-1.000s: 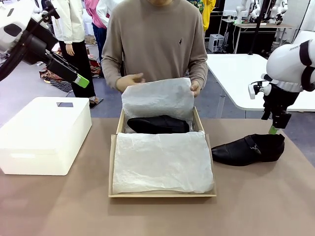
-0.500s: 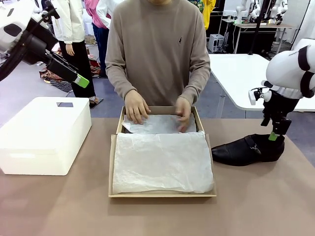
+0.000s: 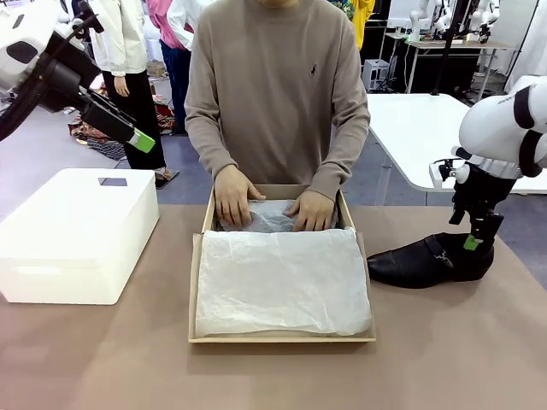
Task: Pack the shoes into the box.
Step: Place the other shoe of the Shoes into the Shoes Box.
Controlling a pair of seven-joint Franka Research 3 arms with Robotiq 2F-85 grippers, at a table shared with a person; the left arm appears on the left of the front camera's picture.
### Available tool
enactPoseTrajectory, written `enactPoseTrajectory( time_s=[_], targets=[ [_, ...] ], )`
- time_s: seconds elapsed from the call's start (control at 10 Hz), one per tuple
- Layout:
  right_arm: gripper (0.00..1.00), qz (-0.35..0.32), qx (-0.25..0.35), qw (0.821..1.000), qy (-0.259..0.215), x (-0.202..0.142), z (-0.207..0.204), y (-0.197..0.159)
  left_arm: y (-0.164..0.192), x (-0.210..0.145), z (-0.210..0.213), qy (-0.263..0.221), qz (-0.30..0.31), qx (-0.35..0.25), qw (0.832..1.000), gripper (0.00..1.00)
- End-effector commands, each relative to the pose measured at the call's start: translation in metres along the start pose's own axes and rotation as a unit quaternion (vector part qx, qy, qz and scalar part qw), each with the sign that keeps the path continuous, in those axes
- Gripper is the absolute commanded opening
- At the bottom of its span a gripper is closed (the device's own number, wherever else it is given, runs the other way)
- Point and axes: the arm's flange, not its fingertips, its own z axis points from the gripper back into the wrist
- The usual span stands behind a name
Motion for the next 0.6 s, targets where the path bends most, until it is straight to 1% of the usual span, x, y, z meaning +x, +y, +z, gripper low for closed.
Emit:
enactPoseTrajectory(
  time_s=[0.0, 0.5],
  targets=[
    [1.00, 0.024, -0.015, 0.999, -0.021, -0.006, -0.012, 0.002, 0.000, 0.000, 0.000, -0.005, -0.001, -0.008, 1.000, 1.00],
    [1.00, 0.027, -0.021, 0.999, -0.015, -0.003, -0.027, -0.002, 0.000, 0.000, 0.000, -0.005, -0.001, -0.008, 1.000, 1.00]
  ],
)
